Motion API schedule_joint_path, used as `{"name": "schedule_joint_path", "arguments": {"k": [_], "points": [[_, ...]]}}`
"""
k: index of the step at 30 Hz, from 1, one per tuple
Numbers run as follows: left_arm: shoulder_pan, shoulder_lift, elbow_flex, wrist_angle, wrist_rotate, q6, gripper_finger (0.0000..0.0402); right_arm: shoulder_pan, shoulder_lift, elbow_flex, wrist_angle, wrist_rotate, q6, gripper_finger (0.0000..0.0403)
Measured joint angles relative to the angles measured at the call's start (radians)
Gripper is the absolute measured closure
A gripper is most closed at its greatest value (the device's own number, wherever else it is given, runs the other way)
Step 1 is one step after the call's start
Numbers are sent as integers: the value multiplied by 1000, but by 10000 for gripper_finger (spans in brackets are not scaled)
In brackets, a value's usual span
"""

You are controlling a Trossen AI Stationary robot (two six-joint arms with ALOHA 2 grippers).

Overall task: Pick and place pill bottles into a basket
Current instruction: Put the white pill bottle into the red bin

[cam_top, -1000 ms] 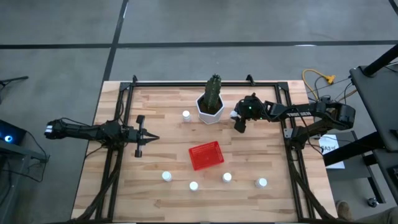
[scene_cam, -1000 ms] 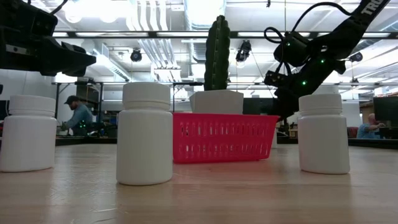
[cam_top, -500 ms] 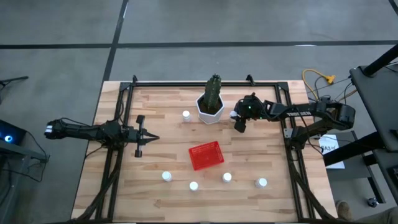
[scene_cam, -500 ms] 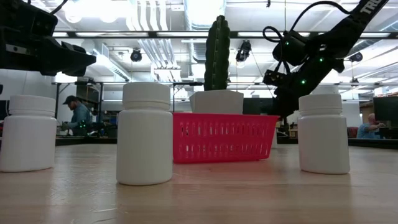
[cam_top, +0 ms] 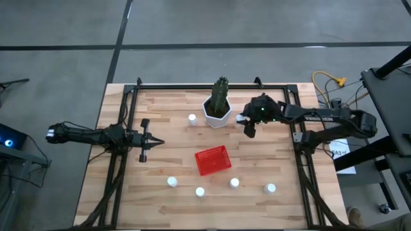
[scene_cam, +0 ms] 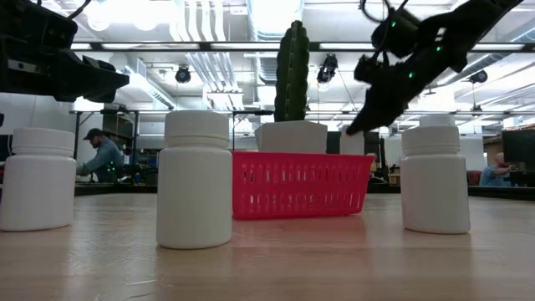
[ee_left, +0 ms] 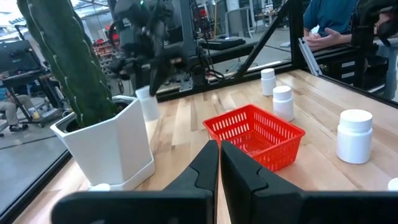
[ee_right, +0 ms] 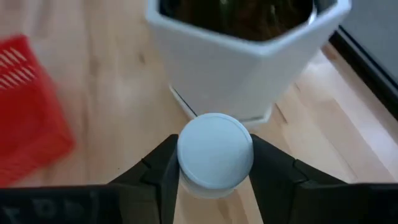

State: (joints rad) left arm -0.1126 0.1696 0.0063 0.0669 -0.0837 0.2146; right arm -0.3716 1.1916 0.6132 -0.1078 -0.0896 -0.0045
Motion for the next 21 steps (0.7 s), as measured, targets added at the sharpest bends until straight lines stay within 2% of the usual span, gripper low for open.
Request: {"name": "schedule_joint_path", "arguments": {"k": [10,16,21], "points": [[0,0,0,1,0,1,402,178,-130,0,-13,0,82,259],[0,0,0,3,0,1,402,268,-116,-1,54,11,109,259],[0,0,0,4,0,0,402,304,-55,-1,117,13,107,259]]}}
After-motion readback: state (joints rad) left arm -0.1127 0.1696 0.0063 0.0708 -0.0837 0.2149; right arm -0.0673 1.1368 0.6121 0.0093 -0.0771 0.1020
